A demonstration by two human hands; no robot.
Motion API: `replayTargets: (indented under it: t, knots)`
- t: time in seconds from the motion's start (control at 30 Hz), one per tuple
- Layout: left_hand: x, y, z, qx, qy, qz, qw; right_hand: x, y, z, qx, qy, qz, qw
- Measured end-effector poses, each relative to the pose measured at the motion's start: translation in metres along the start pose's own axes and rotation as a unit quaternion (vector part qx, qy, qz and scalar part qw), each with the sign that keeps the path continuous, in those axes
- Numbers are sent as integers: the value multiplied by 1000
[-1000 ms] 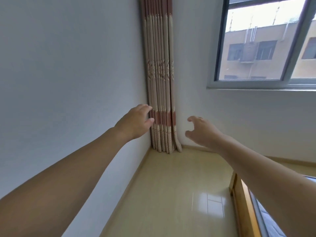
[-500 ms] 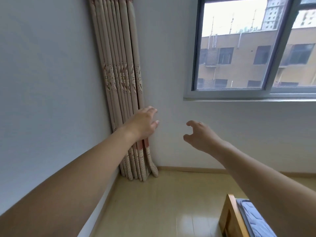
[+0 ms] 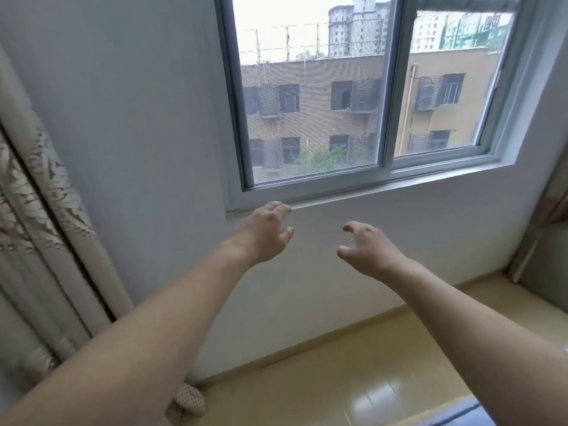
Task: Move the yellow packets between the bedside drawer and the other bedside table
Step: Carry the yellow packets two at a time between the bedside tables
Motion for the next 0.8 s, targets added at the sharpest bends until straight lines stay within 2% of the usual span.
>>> replayTargets:
  t: [0.17,0.33,0.53,0.8]
  knots:
    - [-14,-59,160,2,-44,-24,999,-88,12,134,-45,-61,-4,997]
    - [-58,-109,301,1,-108,-52,993,-159,45,245,-85,-121,-17,989]
    - [-117,-215,436,41,-188,-77,978,-259,59,346,-109,-191,-38,975]
    - [-237,-335,618,72,-324,-127,935,-415,119,454,-189,-317,-53,928]
Point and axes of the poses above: each hand's wrist, its own z-axis towards the middle knuckle, its own y-axis out of the back of the hand, x = y × z, the point moved 9 cm from there along z, towards the middle knuckle, and after that the axes turned 9 degrees about -x, right-handed, at the moved point
